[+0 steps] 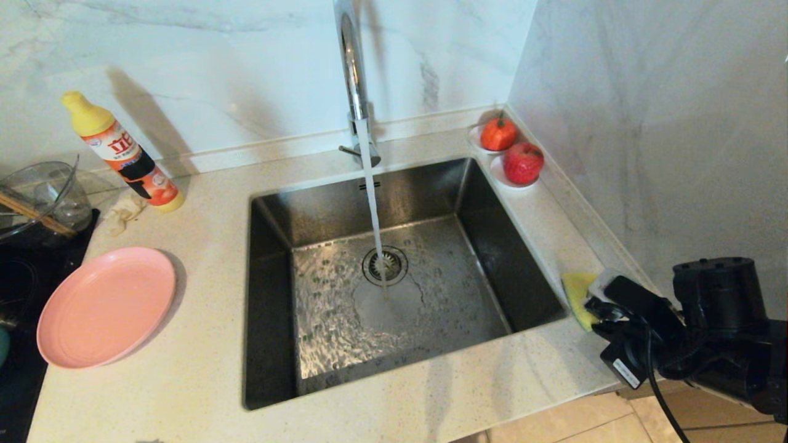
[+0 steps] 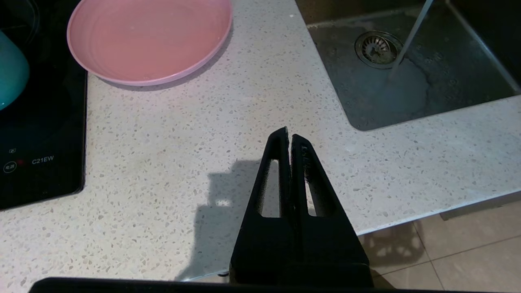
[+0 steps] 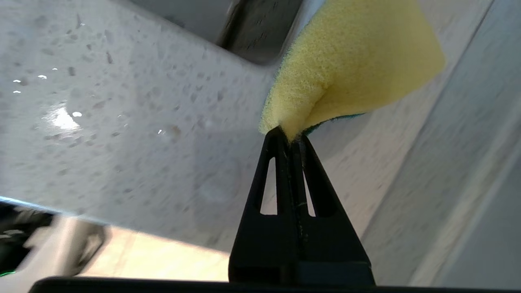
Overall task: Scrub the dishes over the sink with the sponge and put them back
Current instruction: Put down the sponge
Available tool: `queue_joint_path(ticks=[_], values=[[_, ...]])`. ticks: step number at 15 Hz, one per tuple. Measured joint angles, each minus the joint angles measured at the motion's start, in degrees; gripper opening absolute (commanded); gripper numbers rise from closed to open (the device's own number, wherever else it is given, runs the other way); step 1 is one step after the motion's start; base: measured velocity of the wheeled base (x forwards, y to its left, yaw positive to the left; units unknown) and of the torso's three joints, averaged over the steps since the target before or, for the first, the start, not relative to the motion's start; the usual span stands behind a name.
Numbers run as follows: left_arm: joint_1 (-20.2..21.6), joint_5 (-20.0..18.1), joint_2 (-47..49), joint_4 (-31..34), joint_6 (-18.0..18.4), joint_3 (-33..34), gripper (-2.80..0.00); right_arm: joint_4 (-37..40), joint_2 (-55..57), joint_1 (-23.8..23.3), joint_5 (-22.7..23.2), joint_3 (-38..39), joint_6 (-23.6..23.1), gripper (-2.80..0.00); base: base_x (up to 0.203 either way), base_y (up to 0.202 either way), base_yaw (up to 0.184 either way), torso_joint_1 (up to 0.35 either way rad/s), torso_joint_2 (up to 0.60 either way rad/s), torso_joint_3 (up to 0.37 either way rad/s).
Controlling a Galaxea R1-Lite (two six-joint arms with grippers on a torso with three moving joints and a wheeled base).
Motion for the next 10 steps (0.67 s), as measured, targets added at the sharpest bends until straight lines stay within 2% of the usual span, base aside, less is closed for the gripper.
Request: queue_joint_path(ticks=[4, 10], values=[[0.0, 0.0, 0.0, 0.0, 0.0, 0.0, -2.80, -3.9, 0.6, -0.1, -0.1, 1.4, -5.5, -2.80, 0.000, 0.000, 0.000, 0.000, 0.00, 0.000], [0.0, 0.0, 0.0, 0.0, 0.0, 0.0, -2.80, -9.8, 1.9, -2.0, -0.2, 2.2, -8.2, -2.80, 0.000, 0.000, 0.000, 0.000, 0.00, 0.000]])
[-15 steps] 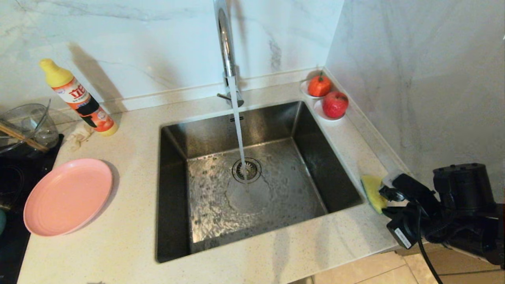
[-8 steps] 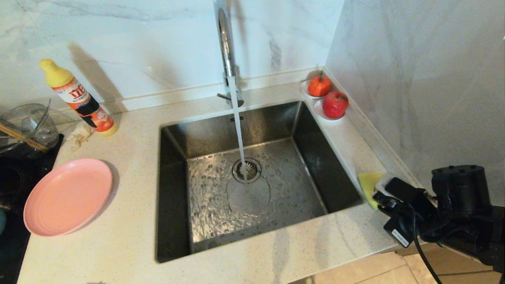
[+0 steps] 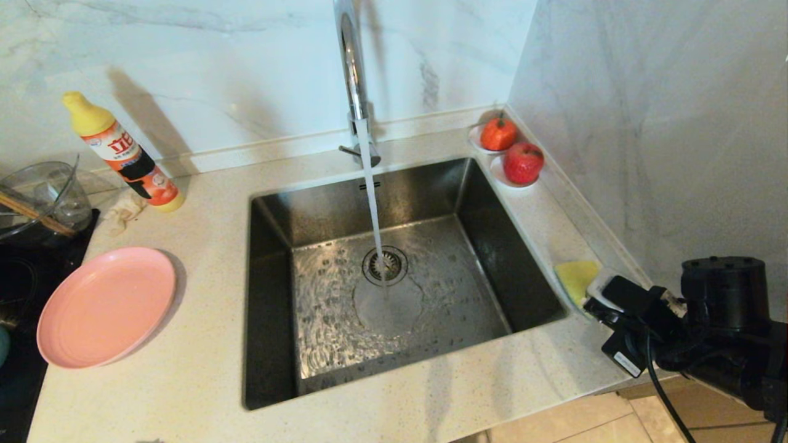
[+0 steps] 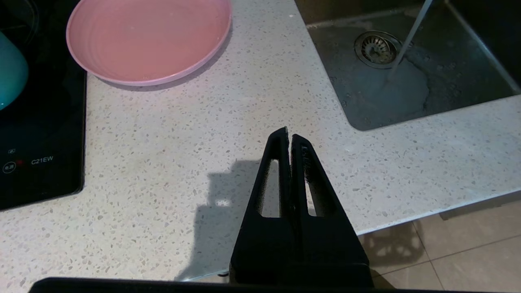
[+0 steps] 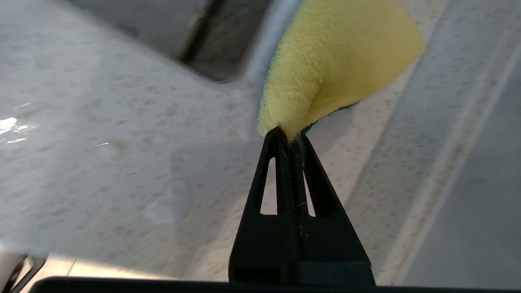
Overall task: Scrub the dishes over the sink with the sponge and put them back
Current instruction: Put down the sponge
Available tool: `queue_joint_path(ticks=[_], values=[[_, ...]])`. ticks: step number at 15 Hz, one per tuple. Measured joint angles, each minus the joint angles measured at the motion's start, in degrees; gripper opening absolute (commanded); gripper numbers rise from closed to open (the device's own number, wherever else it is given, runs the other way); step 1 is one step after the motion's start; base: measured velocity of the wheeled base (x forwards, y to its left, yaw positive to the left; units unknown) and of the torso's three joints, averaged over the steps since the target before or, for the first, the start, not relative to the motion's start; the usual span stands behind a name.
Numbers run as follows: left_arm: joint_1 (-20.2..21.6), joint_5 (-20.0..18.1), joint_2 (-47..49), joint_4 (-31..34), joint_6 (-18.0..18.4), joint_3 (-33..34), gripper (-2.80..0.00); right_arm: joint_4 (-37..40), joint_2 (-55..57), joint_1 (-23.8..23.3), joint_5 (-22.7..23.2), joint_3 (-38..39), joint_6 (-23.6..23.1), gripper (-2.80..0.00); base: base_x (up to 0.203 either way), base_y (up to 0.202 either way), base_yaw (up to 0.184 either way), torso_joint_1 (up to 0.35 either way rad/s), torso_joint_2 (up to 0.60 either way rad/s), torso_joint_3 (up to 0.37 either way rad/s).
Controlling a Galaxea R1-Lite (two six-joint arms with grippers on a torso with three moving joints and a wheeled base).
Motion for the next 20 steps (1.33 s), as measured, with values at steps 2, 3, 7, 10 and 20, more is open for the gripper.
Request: queue_joint_path(ticks=[2, 3, 7, 10, 20], values=[[0.0, 0.0, 0.0, 0.0, 0.0, 0.0, -2.80, -1.1, 0.8, -0.5, 0.0, 0.4, -0.1, -2.80, 0.000, 0.000, 0.000, 0.000, 0.00, 0.000], [0.0, 0.0, 0.0, 0.0, 0.0, 0.0, -2.80, -1.1, 1.0, -0.7, -0.1, 0.5, -0.2, -2.80, 0.000, 0.000, 0.000, 0.000, 0.00, 0.000], [0.0, 0.0, 0.0, 0.0, 0.0, 0.0, -2.80, -1.1, 1.6, -2.1, 0.0, 0.3, 0.0, -2.80, 0.000, 0.000, 0.000, 0.000, 0.00, 0.000], [0.0, 0.0, 0.0, 0.0, 0.0, 0.0, -2.80, -1.2, 1.3, -2.3, 0.0, 0.4, 0.1, -1.86, 0.000, 0.000, 0.000, 0.000, 0.00, 0.000], [0.0, 0.0, 0.0, 0.0, 0.0, 0.0, -2.80, -3.1, 0.8, -2.2, -0.1, 1.0, 0.2, 0.00, 0.000, 0.000, 0.000, 0.000, 0.00, 0.000]])
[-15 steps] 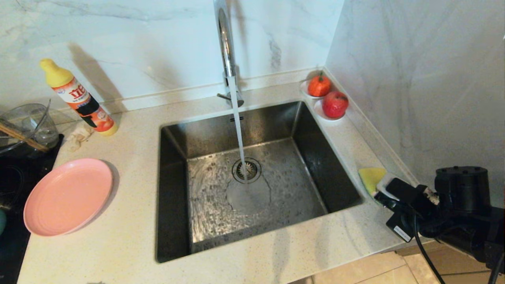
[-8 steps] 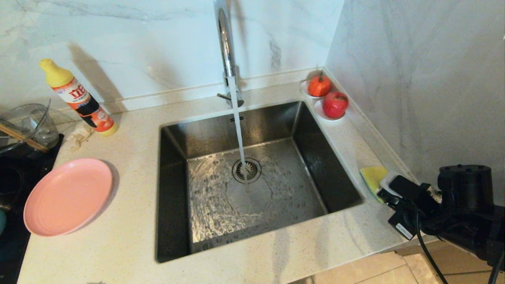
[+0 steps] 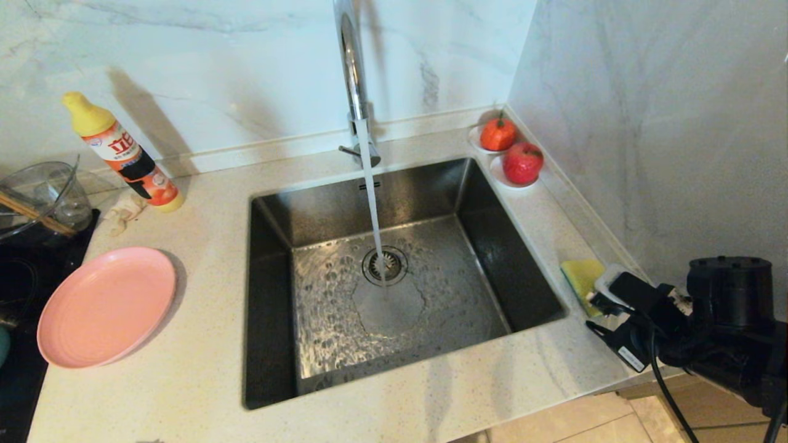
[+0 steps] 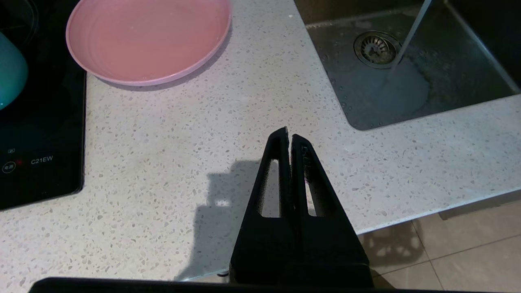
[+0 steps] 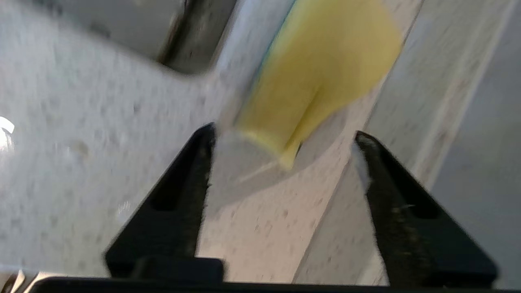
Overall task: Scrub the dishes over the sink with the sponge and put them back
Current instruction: Put down the sponge
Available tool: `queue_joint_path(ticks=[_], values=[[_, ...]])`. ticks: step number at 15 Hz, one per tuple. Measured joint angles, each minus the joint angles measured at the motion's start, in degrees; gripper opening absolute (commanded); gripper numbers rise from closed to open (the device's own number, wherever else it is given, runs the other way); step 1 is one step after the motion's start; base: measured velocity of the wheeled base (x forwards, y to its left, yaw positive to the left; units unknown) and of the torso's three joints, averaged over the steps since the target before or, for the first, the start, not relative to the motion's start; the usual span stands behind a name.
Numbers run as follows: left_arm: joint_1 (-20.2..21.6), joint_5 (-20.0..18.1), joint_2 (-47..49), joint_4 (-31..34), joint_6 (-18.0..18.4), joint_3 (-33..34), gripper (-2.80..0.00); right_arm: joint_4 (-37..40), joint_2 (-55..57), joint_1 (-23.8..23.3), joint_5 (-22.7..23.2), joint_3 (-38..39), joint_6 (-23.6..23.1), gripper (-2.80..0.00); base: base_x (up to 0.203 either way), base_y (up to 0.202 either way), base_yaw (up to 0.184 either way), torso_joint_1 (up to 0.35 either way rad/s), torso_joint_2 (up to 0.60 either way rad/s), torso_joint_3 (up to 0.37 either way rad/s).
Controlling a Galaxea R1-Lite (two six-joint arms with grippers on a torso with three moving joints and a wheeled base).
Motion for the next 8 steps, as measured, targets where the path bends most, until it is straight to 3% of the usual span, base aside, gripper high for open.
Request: queue_joint_path(ticks=[4, 7, 8], values=[[0.0, 0.0, 0.0, 0.0, 0.0, 0.0, -2.80, -2.1, -1.5, 0.6, 0.4, 0.4, 0.4, 0.00, 0.000, 0.000, 0.000, 0.000, 0.00, 0.000], [0.0, 0.0, 0.0, 0.0, 0.0, 0.0, -2.80, -2.0, -4.8, 3.0, 0.7, 0.4, 3.2, 0.00, 0.000, 0.000, 0.000, 0.000, 0.00, 0.000], [0.0, 0.0, 0.0, 0.0, 0.0, 0.0, -2.80, -1.7, -6.4, 4.4, 0.8, 0.3, 5.1, -0.99, 0.000, 0.000, 0.000, 0.000, 0.00, 0.000]])
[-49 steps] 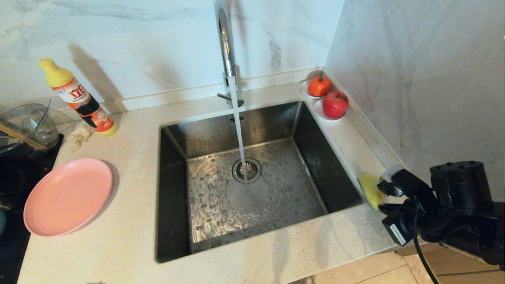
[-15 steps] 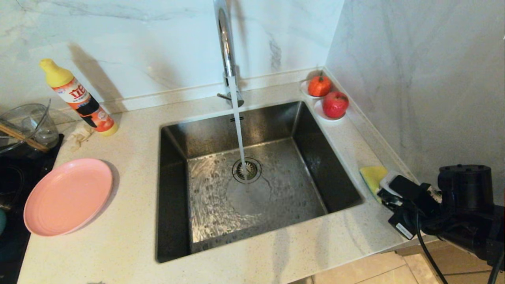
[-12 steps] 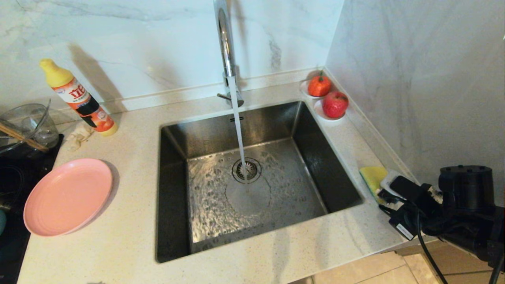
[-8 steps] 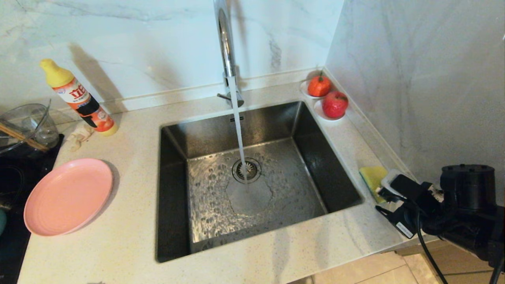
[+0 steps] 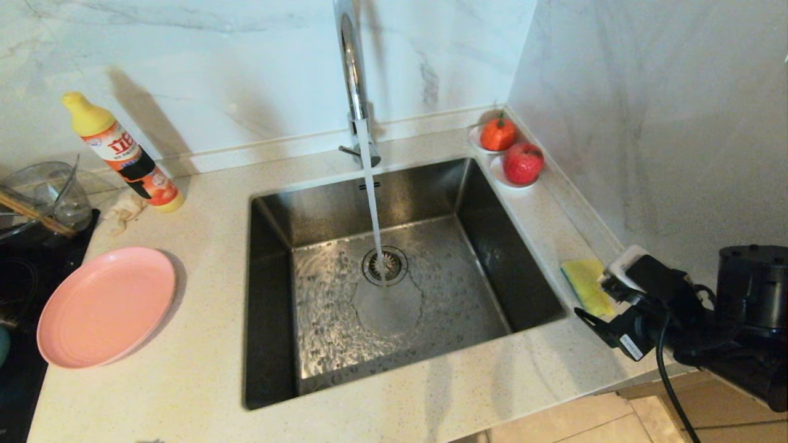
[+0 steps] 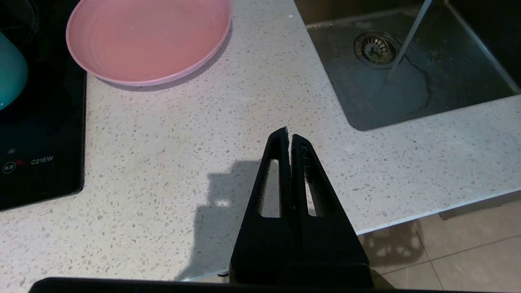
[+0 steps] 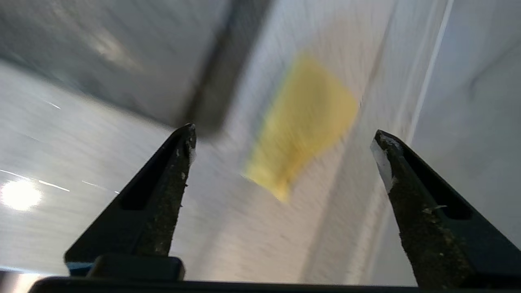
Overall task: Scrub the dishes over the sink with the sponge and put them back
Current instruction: Put down the sponge, then turn off the faucet
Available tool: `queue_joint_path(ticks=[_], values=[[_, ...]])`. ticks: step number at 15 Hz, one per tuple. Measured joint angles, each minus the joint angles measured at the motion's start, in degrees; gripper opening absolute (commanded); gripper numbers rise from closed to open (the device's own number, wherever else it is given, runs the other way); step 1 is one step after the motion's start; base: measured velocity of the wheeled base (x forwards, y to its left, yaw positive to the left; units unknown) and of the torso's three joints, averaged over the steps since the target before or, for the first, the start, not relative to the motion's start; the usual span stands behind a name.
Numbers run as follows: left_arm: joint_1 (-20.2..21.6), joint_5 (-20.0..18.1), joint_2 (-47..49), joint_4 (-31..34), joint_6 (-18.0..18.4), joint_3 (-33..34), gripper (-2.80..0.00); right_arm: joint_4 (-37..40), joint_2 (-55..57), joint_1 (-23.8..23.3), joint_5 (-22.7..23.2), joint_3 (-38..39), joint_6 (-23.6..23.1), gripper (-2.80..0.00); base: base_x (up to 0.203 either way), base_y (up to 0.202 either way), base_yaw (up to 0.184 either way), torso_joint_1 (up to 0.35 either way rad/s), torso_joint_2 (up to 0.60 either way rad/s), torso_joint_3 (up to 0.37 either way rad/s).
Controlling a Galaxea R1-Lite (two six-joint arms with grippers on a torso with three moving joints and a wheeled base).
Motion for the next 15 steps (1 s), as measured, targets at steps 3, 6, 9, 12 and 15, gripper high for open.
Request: queue_joint_path(ticks=[3, 6, 9, 12, 15], values=[[0.0, 0.0, 0.0, 0.0, 0.0, 0.0, -2.80, 1.7, -5.9, 5.2, -0.2, 0.5, 7.0, -2.80, 0.000, 0.000, 0.000, 0.000, 0.00, 0.000], [0.0, 0.0, 0.0, 0.0, 0.0, 0.0, -2.80, 4.6, -14.2, 6.8, 1.4, 2.9, 8.5, -2.80, 0.000, 0.000, 0.000, 0.000, 0.00, 0.000], [0.0, 0.0, 0.0, 0.0, 0.0, 0.0, -2.80, 10.7, -24.3, 7.1, 6.2, 5.1, 9.0, -2.80, 0.000, 0.000, 0.000, 0.000, 0.00, 0.000], [0.0, 0.0, 0.0, 0.0, 0.0, 0.0, -2.80, 20.6, -35.1, 6.2, 11.9, 6.0, 11.3, -2.80, 0.000, 0.000, 0.000, 0.000, 0.00, 0.000], [0.0, 0.0, 0.0, 0.0, 0.0, 0.0, -2.80, 31.0, -44.4, 4.7, 18.9, 6.8, 13.8, -2.80, 0.000, 0.000, 0.000, 0.000, 0.00, 0.000]])
